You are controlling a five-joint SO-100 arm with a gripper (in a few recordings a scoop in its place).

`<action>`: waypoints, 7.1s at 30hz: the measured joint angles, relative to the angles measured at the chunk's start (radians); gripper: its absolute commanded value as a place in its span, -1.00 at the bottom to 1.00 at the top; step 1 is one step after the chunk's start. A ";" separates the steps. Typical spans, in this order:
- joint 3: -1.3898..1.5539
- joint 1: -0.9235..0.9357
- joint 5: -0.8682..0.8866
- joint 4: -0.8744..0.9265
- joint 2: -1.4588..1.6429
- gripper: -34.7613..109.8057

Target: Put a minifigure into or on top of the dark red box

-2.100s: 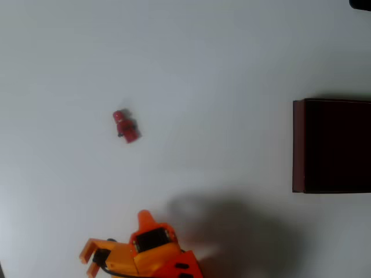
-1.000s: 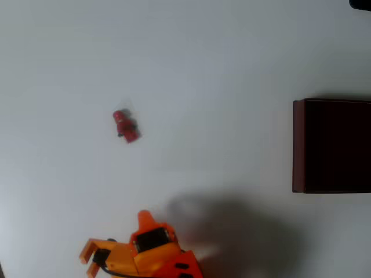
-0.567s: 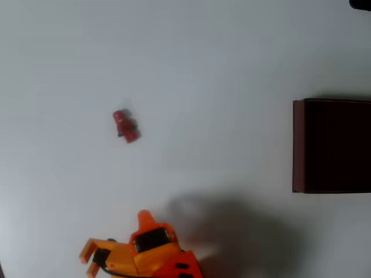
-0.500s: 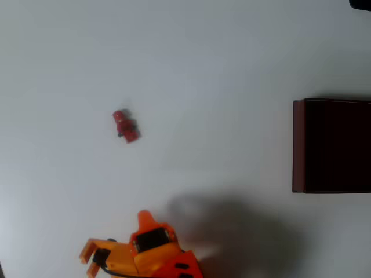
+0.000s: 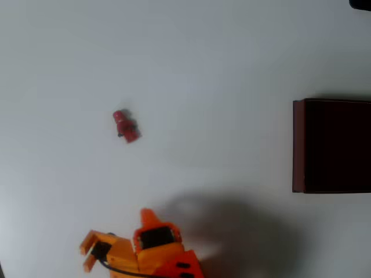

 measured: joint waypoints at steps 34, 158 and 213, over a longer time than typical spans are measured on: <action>-0.782 0.064 1.154 0.071 -0.953 -0.29; -0.957 0.035 1.411 -0.532 -1.825 -0.23; -0.833 0.299 1.055 -0.029 -1.157 -0.52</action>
